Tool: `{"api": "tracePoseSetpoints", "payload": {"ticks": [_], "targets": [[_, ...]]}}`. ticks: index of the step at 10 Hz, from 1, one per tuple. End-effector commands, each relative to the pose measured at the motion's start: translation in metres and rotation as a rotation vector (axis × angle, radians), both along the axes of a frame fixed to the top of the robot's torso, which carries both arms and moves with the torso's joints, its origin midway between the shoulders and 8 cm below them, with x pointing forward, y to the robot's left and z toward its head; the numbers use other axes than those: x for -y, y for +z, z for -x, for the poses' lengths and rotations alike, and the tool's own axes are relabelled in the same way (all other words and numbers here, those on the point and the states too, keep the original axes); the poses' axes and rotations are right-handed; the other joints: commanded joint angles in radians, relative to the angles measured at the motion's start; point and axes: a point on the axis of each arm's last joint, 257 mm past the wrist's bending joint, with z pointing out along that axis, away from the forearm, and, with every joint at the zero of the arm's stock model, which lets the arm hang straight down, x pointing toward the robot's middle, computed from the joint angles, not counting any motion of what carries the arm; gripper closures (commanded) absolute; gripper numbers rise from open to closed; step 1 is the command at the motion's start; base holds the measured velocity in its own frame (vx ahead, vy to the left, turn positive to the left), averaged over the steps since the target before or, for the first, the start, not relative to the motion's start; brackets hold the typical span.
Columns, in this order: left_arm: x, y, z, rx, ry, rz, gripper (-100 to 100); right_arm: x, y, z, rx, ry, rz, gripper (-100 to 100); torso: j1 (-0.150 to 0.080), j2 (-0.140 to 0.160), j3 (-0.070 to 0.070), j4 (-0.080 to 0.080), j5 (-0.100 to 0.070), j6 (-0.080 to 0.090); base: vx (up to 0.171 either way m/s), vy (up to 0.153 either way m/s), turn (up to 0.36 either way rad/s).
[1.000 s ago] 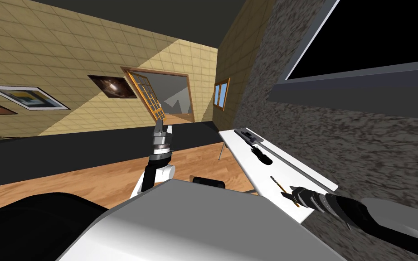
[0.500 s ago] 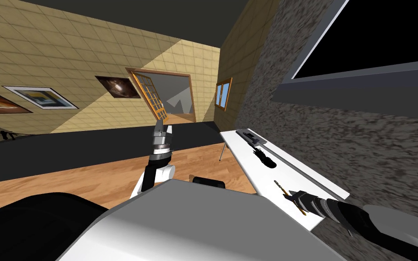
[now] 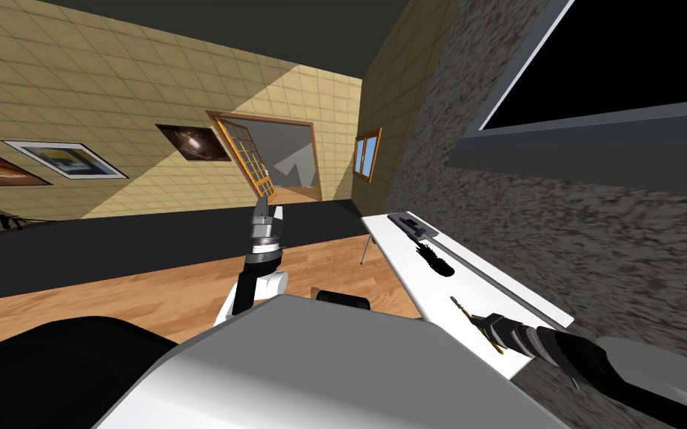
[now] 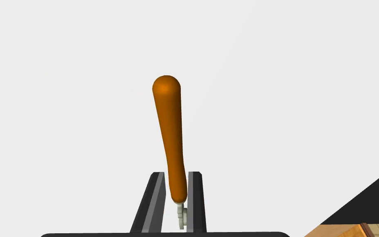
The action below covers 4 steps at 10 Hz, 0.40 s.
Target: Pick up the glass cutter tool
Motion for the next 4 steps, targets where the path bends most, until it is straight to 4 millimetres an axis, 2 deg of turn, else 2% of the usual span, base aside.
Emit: {"api": "tracePoseSetpoints", "payload": {"ticks": [1,2,3,4], "targets": [[0.0000,0.0000,0.0000,0.000,0.000,0.000,0,-0.0016,0.0097,-0.0089,-0.001,0.014,0.001,100,0.000,0.000,0.000,0.000,0.000,0.000,-0.030,-0.004,-0.112],[0.0000,0.0000,0.0000,0.000,0.000,0.000,0,-0.0024,0.0141,-0.0124,-0.002,0.020,0.001,100,0.000,0.002,0.001,0.000,0.001,0.001,-0.041,-0.005,-0.127],[0.0000,0.0000,0.0000,0.000,0.000,0.000,0,-0.0016,0.0105,-0.0095,0.000,0.016,0.002,100,0.000,0.003,0.002,0.001,0.001,0.001,-0.017,-0.002,-0.023],[0.0000,0.0000,0.0000,0.000,0.000,0.000,0,-0.0017,0.0112,-0.0097,-0.001,0.016,0.001,0,0.000,0.002,0.001,0.000,0.000,0.001,0.000,0.000,0.000]]}}
